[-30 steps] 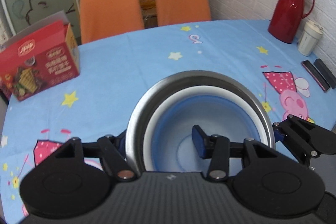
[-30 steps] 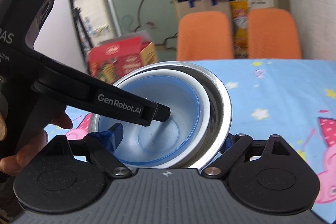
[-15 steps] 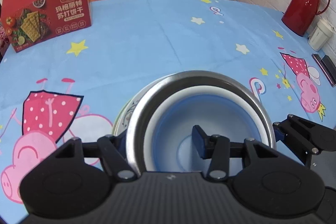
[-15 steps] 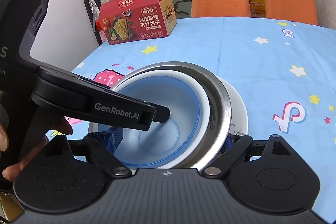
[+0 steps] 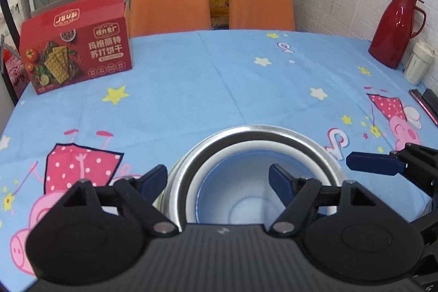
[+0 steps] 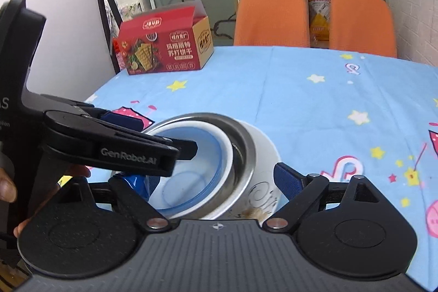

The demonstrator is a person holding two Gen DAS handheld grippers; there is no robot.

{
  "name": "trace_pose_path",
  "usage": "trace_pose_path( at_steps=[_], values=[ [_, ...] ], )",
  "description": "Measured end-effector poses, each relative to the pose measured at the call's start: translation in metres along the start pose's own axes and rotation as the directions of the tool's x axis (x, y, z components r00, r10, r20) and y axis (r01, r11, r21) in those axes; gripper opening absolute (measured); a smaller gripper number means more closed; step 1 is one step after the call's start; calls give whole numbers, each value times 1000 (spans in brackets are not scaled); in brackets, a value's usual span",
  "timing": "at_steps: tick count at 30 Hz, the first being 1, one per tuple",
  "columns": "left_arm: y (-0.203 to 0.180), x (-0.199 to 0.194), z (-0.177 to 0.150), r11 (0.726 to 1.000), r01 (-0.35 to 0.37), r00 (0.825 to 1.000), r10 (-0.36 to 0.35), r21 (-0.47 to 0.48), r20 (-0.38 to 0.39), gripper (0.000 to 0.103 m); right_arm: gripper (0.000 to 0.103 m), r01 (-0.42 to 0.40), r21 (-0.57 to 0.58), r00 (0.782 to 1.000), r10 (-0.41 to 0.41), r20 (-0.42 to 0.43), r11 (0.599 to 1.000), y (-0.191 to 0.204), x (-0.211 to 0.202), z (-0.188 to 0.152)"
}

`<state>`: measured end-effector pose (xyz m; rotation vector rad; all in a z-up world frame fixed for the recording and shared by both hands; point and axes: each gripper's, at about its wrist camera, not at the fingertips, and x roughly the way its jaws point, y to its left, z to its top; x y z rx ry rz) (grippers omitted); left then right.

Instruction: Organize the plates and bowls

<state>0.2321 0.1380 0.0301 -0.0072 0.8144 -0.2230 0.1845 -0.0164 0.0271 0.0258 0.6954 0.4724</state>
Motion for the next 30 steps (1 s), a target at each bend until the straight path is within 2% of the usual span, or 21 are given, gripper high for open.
trace_pose_path(
  at_steps=[8, 13, 15, 17, 18, 19, 21, 23, 30],
  values=[
    [-12, -30, -3, 1000, -11, 998, 12, -18, 69, 76, 77, 44, 64, 997, -48, 56, 997, -17, -27, -7],
    [-23, -50, -14, 998, -64, 991, 66, -23, 120, 76, 77, 71, 107, 988, -84, 127, 992, -28, -51, -13],
    [-28, -60, -22, 994, -92, 979, 100, -56, 177, 76, 77, 69, 125, 976, -93, 197, 990, -34, -60, -18],
    [-35, -70, -36, 986, -112, 963, 139, -126, 230, 76, 77, 104, 157, 952, -144, 269, 982, -40, -67, -28],
    [-39, -74, -44, 982, -120, 959, 153, -148, 239, 76, 77, 140, 183, 944, -187, 272, 973, -42, -66, -33],
    [-45, -77, -52, 977, -135, 955, 172, -163, 241, 76, 77, 159, 195, 944, -207, 256, 968, -43, -66, -38],
    [-59, -80, -70, 973, -174, 949, 207, -154, 238, 76, 77, 155, 197, 953, -199, 227, 968, -46, -69, -51],
    [-71, -84, -89, 968, -202, 943, 233, -146, 238, 76, 77, 166, 219, 948, -216, 233, 962, -46, -79, -67],
    [-106, -96, -142, 978, -174, 951, 196, -112, 238, 76, 77, 161, 257, 944, -225, 243, 953, -44, -113, -117]
  ],
)
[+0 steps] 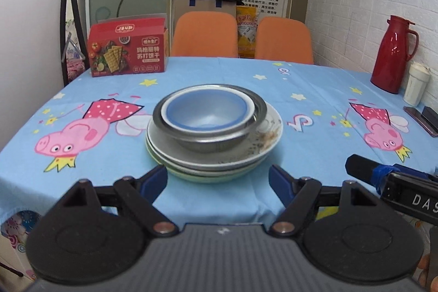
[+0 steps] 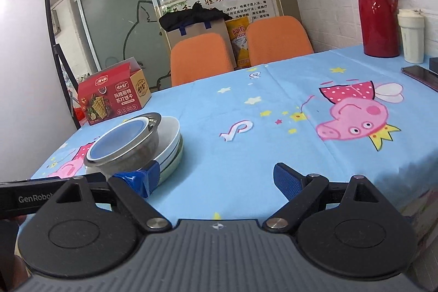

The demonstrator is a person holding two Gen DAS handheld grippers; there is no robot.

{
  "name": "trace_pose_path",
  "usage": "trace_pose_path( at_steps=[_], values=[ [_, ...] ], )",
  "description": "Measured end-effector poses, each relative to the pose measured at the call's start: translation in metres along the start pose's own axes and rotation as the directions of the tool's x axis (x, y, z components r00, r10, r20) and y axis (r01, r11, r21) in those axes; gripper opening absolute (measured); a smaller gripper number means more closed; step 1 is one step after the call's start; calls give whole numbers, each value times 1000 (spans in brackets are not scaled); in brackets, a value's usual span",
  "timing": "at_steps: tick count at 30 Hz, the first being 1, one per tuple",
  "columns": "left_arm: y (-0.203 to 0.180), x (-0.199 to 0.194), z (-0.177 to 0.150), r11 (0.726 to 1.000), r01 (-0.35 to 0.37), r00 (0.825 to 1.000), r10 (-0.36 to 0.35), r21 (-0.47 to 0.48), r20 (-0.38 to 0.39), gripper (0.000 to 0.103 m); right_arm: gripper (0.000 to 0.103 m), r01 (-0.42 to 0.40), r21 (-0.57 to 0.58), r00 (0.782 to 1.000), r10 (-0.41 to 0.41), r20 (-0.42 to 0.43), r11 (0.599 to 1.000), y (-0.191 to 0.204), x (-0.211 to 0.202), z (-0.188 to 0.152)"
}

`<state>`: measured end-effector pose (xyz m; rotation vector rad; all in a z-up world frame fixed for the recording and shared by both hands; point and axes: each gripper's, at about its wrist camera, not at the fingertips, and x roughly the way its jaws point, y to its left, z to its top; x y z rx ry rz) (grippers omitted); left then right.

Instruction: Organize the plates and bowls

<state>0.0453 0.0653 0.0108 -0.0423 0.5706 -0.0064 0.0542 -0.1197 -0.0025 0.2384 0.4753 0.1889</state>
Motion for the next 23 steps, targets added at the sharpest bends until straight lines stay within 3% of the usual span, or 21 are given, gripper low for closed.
trace_pose_path(
  at_steps=[7, 15, 23],
  values=[
    [-15, -38, -27, 999, 11, 999, -12, 34, 40, 76, 78, 51, 27, 998, -52, 38, 998, 3, -41, -15],
    [-19, -42, -29, 999, 21, 998, -24, 44, 54, 76, 78, 118, 33, 993, -119, 26, 992, 6, -46, -18],
    [-16, -46, -29, 1000, 7, 997, -9, 27, 80, 76, 78, 99, 30, 994, -100, 34, 995, 7, -51, -20]
  ],
)
